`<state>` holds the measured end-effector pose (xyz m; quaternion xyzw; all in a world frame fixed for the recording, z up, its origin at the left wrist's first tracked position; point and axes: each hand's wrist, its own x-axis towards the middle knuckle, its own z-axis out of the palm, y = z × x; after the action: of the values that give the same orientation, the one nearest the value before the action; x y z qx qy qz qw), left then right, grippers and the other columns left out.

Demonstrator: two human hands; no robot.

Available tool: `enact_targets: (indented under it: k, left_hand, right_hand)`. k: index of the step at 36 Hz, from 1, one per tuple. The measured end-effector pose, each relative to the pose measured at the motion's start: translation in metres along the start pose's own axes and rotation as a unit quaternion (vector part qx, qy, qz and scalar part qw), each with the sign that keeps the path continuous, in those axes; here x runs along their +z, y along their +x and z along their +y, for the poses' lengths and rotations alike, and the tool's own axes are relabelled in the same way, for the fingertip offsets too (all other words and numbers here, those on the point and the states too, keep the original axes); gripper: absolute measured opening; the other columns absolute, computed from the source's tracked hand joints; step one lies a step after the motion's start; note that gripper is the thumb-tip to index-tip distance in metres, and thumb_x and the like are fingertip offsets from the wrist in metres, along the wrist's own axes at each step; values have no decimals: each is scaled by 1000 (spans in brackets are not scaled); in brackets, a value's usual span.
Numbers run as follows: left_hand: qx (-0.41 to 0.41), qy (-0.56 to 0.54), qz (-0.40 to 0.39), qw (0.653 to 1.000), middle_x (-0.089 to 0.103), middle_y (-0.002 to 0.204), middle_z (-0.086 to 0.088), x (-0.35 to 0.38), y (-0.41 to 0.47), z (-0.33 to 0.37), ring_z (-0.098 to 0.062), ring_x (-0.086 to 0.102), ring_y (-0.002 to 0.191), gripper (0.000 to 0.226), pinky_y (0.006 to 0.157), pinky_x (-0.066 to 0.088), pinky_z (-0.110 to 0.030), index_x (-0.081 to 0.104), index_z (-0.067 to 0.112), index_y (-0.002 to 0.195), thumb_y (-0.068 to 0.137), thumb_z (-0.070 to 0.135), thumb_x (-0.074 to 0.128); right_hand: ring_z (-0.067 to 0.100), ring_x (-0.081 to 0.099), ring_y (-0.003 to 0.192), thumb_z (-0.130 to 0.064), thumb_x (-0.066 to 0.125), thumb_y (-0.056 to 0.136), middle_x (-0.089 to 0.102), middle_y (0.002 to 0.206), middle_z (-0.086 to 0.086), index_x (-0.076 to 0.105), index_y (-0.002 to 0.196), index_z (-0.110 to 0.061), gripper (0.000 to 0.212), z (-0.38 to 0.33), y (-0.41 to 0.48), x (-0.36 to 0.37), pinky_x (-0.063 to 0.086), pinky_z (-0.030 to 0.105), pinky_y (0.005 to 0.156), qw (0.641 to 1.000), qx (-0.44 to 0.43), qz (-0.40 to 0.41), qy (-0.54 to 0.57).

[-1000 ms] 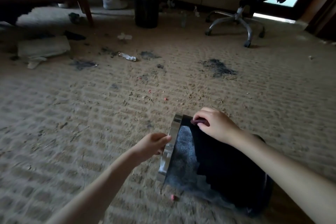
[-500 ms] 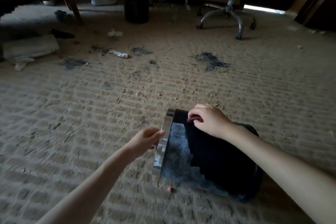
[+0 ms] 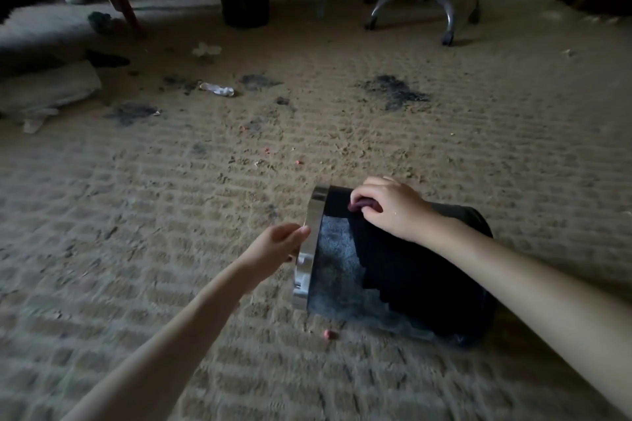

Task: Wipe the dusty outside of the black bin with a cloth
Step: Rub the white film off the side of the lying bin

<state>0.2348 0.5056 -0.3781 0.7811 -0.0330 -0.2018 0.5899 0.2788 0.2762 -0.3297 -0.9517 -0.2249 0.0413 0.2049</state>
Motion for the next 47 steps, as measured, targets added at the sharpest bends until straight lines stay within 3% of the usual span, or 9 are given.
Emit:
enact_targets:
  k: [5,8,13,20,27,32,36,40,47]
  left_hand:
    - [2,8,19,1000,37,65,0,4,-1,2,-16,38,66,27,70,39,-33,49,7,82,96,30,45]
    - [7,17,28,999,37,68,-4,5,3,4,-16,38,67,28,70,37,-32,48,7,79,96,29,45]
    - [12,30,32,999,41,77,-9,2,7,-2,-17,40,73,33,70,36,-30,57,3,91,95,34,46]
    - [20,61,36,997,42,68,-10,1,5,-4,-19,41,66,38,69,38,-35,49,5,75,94,38,45]
    - [9,15,46,999,43,75,-10,7,1,4,-18,39,71,43,69,35,-30,57,-9,92,96,31,44]
    - [21,25,46,998,43,72,-10,7,3,0,-18,39,69,47,64,35,-27,54,-12,92,97,33,43]
    - [28,19,45,998,49,72,-8,7,3,-3,-15,43,67,48,63,36,-24,55,-12,93,96,35,43]
    - [30,16,43,999,49,55,12,7,3,-5,-5,42,54,35,56,35,-18,56,10,72,97,31,43]
    - [8,-25,47,999,40,67,-7,10,-2,-6,-18,40,65,42,62,40,-21,54,-6,86,96,33,43]
  right_hand:
    - [21,57,91,-9,56,80,58,91,-3,68,89,-23,21,-4,1,-5,46,36,80,999,36,13,4]
    - [22,55,89,-9,55,81,57,91,0,67,91,-20,18,-33,14,4,45,35,76,999,-28,34,18]
    - [24,45,101,-16,48,88,52,103,1,59,98,-18,15,-57,27,24,35,40,90,993,-79,0,-83]
    - [25,51,96,-11,52,83,53,90,-5,63,91,-22,17,-14,-5,8,39,39,84,998,-19,25,-53]
    - [24,51,101,-15,50,85,56,98,-2,63,95,-23,18,-19,-4,-14,28,33,83,992,10,-5,-122]
    - [21,47,102,-13,48,88,51,97,-5,61,100,-20,18,-62,18,11,30,38,93,993,-61,-5,-99]
    - [26,48,98,-11,49,87,54,98,1,60,95,-16,14,-56,18,24,38,42,89,994,-72,13,-82]
    - [28,52,93,-8,53,82,60,96,2,64,92,-17,17,-30,-4,19,43,44,81,995,-59,47,-60]
    - [26,56,91,-8,54,81,59,87,-3,67,86,-20,19,-3,-28,-4,45,39,78,998,23,44,-40]
